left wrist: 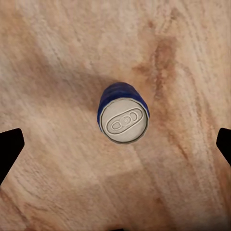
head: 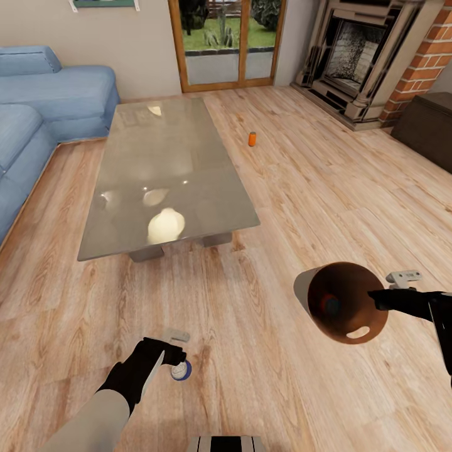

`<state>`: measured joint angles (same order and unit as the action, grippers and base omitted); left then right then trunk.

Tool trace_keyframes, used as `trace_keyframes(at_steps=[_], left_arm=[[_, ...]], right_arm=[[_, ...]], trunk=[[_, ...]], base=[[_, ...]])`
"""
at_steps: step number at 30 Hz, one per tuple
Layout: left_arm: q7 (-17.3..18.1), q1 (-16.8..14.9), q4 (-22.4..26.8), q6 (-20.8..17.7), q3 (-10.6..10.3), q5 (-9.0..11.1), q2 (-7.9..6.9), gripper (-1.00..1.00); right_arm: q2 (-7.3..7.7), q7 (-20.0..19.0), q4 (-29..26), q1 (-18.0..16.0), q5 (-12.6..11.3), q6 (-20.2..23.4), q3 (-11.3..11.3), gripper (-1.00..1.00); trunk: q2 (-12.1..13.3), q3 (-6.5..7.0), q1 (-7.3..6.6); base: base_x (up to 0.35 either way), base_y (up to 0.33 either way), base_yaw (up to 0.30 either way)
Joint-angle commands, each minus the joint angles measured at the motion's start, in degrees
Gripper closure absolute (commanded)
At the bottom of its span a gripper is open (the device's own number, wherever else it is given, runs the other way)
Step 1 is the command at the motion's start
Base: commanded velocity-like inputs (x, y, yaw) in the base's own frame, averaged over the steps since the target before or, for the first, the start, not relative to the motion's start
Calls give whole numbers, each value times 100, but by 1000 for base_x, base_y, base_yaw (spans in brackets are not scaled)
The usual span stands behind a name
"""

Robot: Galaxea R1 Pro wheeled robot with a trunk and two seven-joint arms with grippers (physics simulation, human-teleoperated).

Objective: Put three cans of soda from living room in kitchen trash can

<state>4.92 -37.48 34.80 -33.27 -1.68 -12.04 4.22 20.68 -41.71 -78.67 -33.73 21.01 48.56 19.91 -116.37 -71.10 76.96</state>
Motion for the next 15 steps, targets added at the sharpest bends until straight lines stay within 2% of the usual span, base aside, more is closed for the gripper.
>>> trace_keyframes(at_steps=[1, 10, 15], left_arm=[[0, 1, 0, 2, 0, 0, 0, -100], [-30, 1, 7, 4, 0, 0, 6, -100], [-70, -4, 8, 1, -4, 22, 47, -100]], right_arm=[[-1, -5, -1, -2, -72, 21, 0, 100], [-13, -3, 1, -2, -79, 22, -4, 100], [1, -17, -2, -2, -78, 22, -2, 100]], trunk=[[0, 0, 0], [0, 0, 0], [-201, -89, 109]], base=[[9, -5, 0], [2, -1, 0], [0, 0, 0]])
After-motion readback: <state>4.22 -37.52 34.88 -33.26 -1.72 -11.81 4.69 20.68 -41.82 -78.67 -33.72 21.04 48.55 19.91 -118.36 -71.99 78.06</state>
